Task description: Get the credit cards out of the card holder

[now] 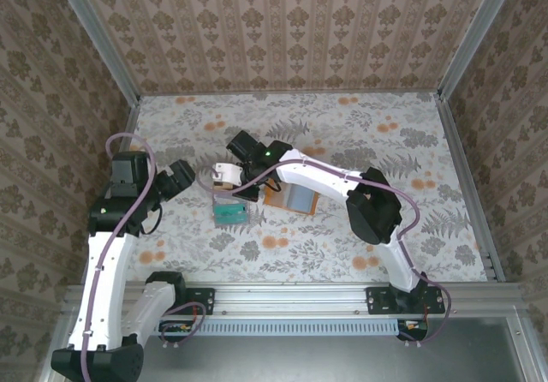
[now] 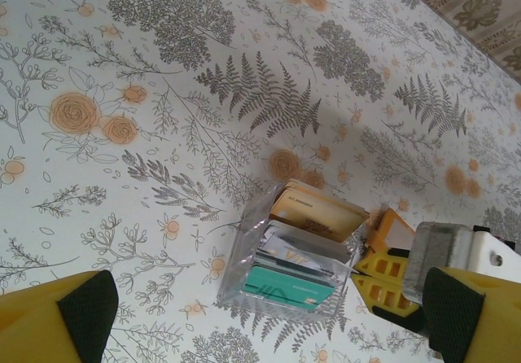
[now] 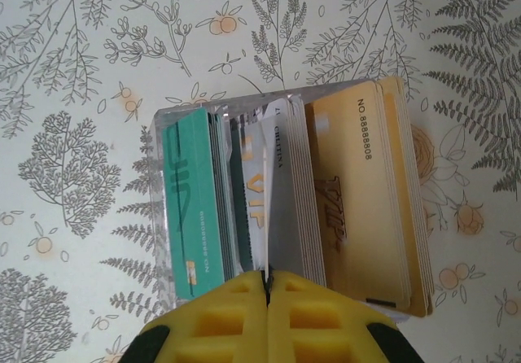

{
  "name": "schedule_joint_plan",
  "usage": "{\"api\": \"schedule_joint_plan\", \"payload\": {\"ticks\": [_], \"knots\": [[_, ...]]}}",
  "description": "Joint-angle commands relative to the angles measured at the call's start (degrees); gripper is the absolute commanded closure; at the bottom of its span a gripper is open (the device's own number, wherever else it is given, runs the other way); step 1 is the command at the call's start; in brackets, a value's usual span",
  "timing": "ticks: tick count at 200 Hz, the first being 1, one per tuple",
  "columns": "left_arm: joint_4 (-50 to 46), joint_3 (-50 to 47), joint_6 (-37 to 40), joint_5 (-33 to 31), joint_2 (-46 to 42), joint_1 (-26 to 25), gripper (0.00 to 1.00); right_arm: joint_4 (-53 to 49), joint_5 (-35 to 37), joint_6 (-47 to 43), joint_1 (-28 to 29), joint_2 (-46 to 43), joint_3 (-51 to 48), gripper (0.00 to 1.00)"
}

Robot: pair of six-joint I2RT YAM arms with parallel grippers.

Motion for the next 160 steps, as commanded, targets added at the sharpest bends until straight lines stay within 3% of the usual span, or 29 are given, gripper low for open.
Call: {"api": "schedule_joint_plan", "payload": {"ticks": [1,36,57,89,127,160], "knots": [[-2.07,-0.56,0.88,-0.4,-0.85,0.47,0.0,-1.78,1.46,-2.66,0.43,2.17,2.45,1.0],[-1.64,-0.84,0.88,0.13,-0.75,0.51,0.0,-1.95,1.19,-2.14,0.51,4.1,3.72,1.0],[-1.64,-1.03,0.85,0.08,-0.75,0.52,0.0,-1.3,1.95,-1.45,0.47,4.49,3.74,0.83],[-0.89,-1.48,0.94,0.28,-0.66,0.52,0.0,0.3,3.63,-0.11,0.42,3.57,3.58,0.73],[0.65,-2.1,0.85,0.74,0.15,0.51,0.0,3.51,4.44,3.63,-0.7,0.52,2.01,0.69],[2.55,-2.67,1.38,0.3,1.9,0.53,0.0,11.86,5.02,9.88,-3.25,-7.13,-5.64,0.63]]}}
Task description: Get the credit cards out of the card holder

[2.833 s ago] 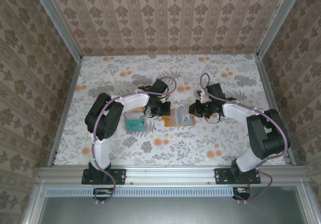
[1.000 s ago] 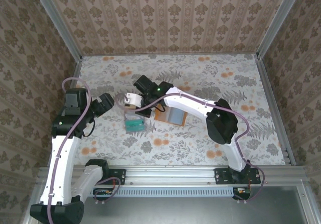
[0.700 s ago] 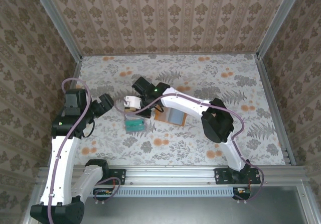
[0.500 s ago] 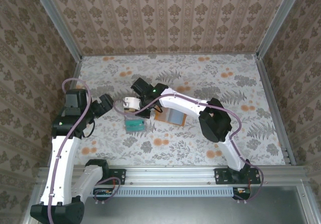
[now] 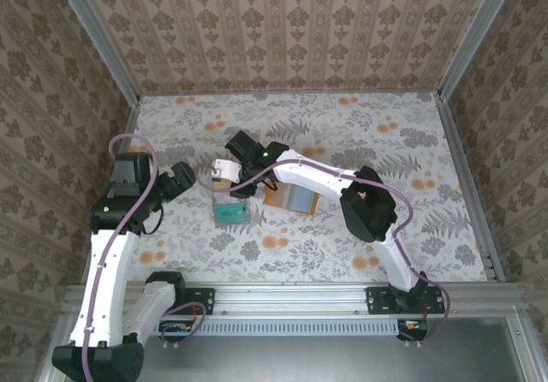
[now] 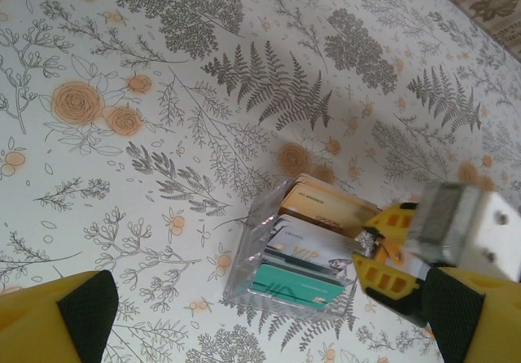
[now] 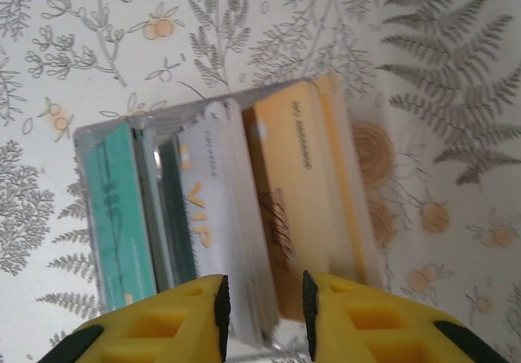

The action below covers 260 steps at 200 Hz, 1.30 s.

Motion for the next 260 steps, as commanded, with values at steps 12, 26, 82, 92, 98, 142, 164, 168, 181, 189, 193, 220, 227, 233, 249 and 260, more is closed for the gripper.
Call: {"api": "schedule_joint_plan", "payload": {"ticks": [12,26,82,92,98,142,164,168,181,189,193,220,227,233,249,260], "knots": [[2.82,-1.27,1.88,0.03,1.83,0.4,0.0,10.88,2.08,8.98,-3.7,-11.82,-8.79,0.61],[3.89,-1.66,2.61,-0.96,3.36,0.35,0.0,15.41,3.24,13.33,-5.66,-16.76,-14.14,0.59],[9.8,-0.39,4.28,-11.42,13.88,0.06,0.0,29.55,5.12,30.99,-19.3,-37.53,-37.0,0.5],[12.67,-0.96,4.36,-14.67,15.56,-0.06,0.0,31.79,5.69,34.49,-22.47,-41.11,-41.22,0.45],[14.66,-1.75,4.28,-17.39,16.33,-0.27,0.0,32.89,5.78,36.42,-24.33,-43.12,-43.9,0.41],[39.74,-14.96,12.7,-37.32,17.83,-2.76,0.0,38.45,8.24,44.15,-37.04,-56.45,-61.23,0.09],[44.61,-16.73,18.43,-37.56,22.59,-2.56,0.0,38.42,17.73,45.78,-41.11,-60.96,-67.01,0.0],[44.94,-16.74,19.04,-37.81,23.41,-2.61,0.0,38.91,19.73,45.49,-41.44,-61.53,-67.98,0.0],[45.72,-15.94,20.38,-37.84,26.7,-2.24,0.0,42.66,24.7,42.93,-42.25,-62.77,-71.99,0.0],[46.7,-15.26,20.28,-38.96,28.29,-2.1,0.0,45.6,27.15,41.6,-42.46,-62.77,-74.65,0.0],[47.43,-15.04,20.28,-39.3,29.04,-1.93,0.0,46.84,28.12,41.11,-42.57,-62.58,-75.72,0.0],[56.77,-17.11,23.21,-35.11,33.86,0.08,0.0,50.13,33.74,39.87,-43.19,-58.83,-78.83,0.0],[59.69,-17.96,24.35,-34.22,35.22,0.14,0.0,51.48,34.72,39.8,-43.44,-57.53,-79.28,0.0],[62.31,-18.59,25.46,-33.76,36.23,0.09,0.0,53.17,35.5,39.76,-43.61,-56.28,-79.65,0.0],[67.2,-19.32,28.98,-31.81,37.82,0.18,0.0,59.32,35.35,39.09,-44.36,-53.05,-80.86,0.0],[70.22,-19.76,30.9,-29.58,38.54,0.8,0.0,63.69,34.09,39.08,-45.12,-50.46,-81.36,0.0]]}}
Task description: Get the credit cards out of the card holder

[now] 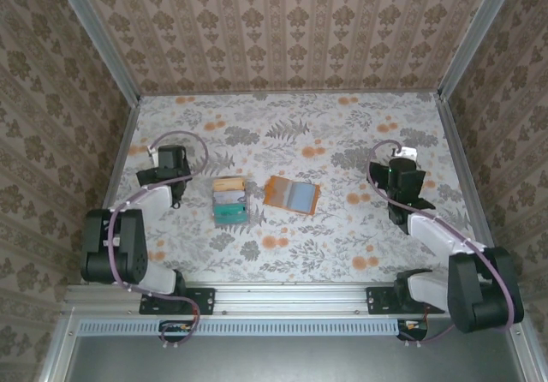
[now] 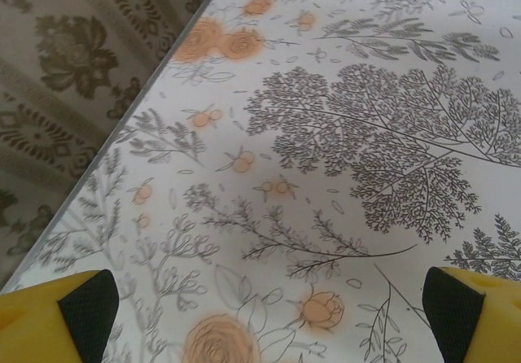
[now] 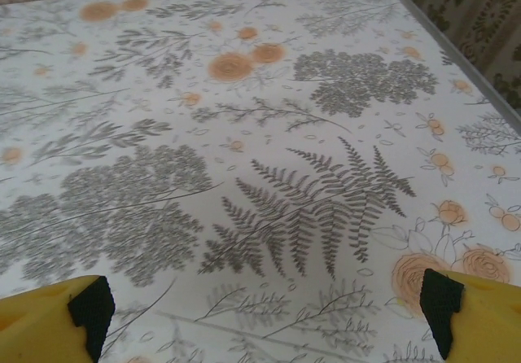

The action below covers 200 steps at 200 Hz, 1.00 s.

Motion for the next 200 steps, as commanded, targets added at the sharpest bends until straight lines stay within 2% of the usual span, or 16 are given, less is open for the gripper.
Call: {"api": "schedule_joint_plan", "payload": {"ticks": [1,27,47,73,92,98,109,118,200], "knots": [[11.31,-1.32,6.89,4.67,1.34,0.86,0.0,12.82,2.73,-1.14,-1.32,4.15,-1.42,0.0],[18.64,-3.76,8.33,11.82,2.06,3.99,0.0,17.27,0.03,-3.67,-1.99,9.53,1.02,0.0],[23.63,-7.12,9.82,15.78,0.58,3.94,0.0,24.45,-2.65,-5.44,-2.3,15.44,0.44,0.0],[33.49,-12.47,12.16,21.47,0.46,3.83,0.0,25.88,-6.54,-6.5,-2.4,15.11,-0.86,0.0],[43.24,-16.11,13.92,24.53,3.38,3.88,0.0,32.47,-10.72,-7.86,-2.77,17.57,-3.31,0.0],[41.09,-15.72,13.46,23.82,2.76,3.68,0.0,36.89,-11.1,-8.4,-2.69,19.13,-4.39,0.0],[41.45,-15.7,13.84,23.39,3.06,3.41,0.0,32.04,-11.17,-7.75,-2.86,17.54,-3.41,0.0],[40.1,-15.42,13.58,23.36,2.54,3.34,0.0,34.25,-11.13,-7.99,-2.86,18.31,-3.83,0.0],[40.8,-15.57,13.92,23.01,2.67,3.04,0.0,33.35,-11.16,-7.93,-2.86,17.83,-3.72,0.0]]}}
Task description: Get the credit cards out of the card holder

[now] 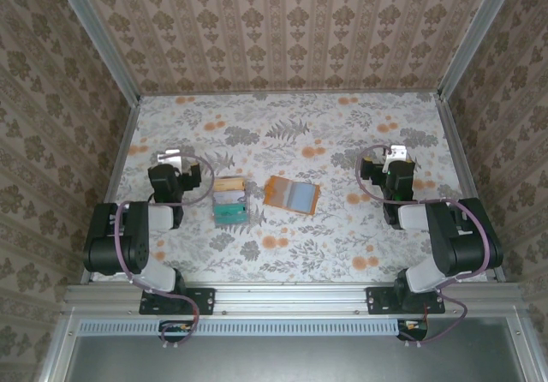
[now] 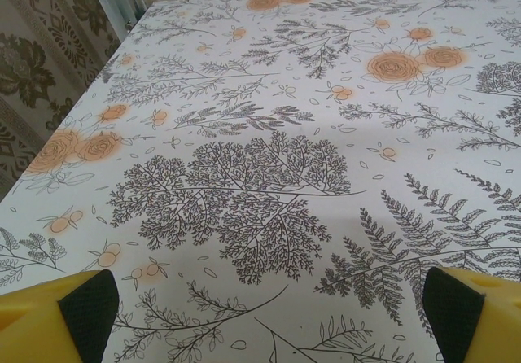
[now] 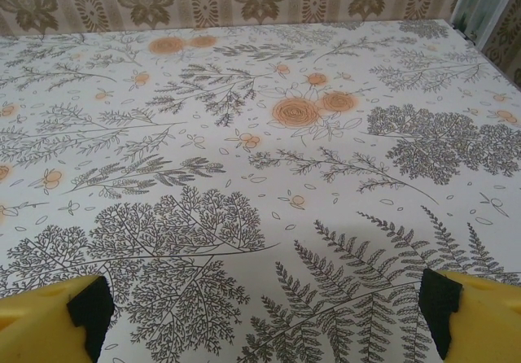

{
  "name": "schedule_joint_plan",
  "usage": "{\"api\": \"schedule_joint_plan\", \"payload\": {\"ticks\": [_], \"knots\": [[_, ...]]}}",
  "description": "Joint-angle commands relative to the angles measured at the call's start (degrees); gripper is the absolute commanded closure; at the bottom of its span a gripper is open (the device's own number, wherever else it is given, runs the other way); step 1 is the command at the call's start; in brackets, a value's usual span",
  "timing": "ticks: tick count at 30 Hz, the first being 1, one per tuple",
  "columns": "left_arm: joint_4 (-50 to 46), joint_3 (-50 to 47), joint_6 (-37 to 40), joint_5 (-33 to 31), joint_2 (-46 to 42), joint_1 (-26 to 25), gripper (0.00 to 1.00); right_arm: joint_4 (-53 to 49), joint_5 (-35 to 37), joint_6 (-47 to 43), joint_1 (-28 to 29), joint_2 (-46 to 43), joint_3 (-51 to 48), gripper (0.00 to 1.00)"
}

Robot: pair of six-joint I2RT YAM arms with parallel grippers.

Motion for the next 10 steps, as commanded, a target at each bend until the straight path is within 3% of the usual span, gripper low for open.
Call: {"api": "schedule_joint_plan", "payload": {"ticks": [1,7,10], "knots": [[2.14,0.04,1.03,0.84,-0.04,-0.48,0.0,2.15,-1.11,-0.18,-0.37,0.26,-0.29,0.0],[1.91,0.13,0.94,1.07,0.0,-0.4,0.0,2.27,-1.43,-0.3,-0.37,0.25,-0.41,0.0],[2.25,0.05,1.03,0.93,-0.03,-0.48,0.0,2.5,-17.87,-3.95,-2.65,-0.53,-1.03,0.0]]}}
